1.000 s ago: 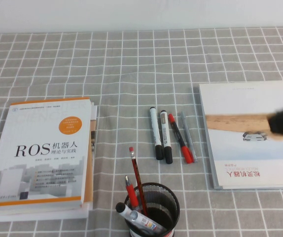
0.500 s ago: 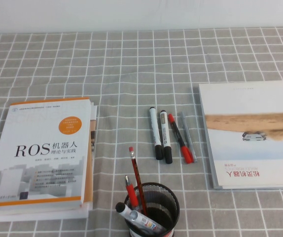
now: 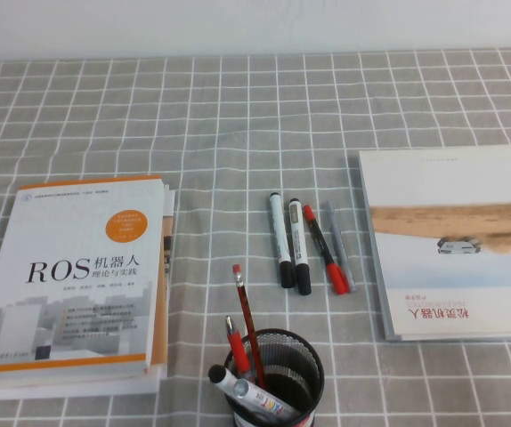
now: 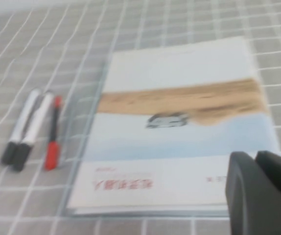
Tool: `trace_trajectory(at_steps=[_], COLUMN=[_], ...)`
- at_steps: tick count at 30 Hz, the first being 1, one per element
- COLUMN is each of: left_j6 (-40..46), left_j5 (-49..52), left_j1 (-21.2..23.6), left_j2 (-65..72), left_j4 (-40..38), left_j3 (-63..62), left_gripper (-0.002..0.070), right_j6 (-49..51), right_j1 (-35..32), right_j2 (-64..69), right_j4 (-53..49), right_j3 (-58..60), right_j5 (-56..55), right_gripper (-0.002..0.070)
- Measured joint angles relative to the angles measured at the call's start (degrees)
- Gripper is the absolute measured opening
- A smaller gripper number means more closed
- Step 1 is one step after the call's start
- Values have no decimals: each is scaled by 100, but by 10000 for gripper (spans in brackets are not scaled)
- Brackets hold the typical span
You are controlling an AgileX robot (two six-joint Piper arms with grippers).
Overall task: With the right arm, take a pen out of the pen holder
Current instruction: 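Take a marker out of the pen holder and lay it on the table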
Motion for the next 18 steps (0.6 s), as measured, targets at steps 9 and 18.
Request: trace_trajectory(at_steps=[9,18], left_j6=[0,0], left_j5=[0,0], left_j1=[0,0], left_j2=[0,0], left_j4=[0,0], left_j3=[0,0], left_gripper=[-4,-4], right_j6=[-26,-1091], right_j1=[-131,-198], right_j2=[-1480,-1940], right_j4=[178,-116], right_j3=[1276,1275], right_j5=[-1092,-249], right_gripper=[-12,-12])
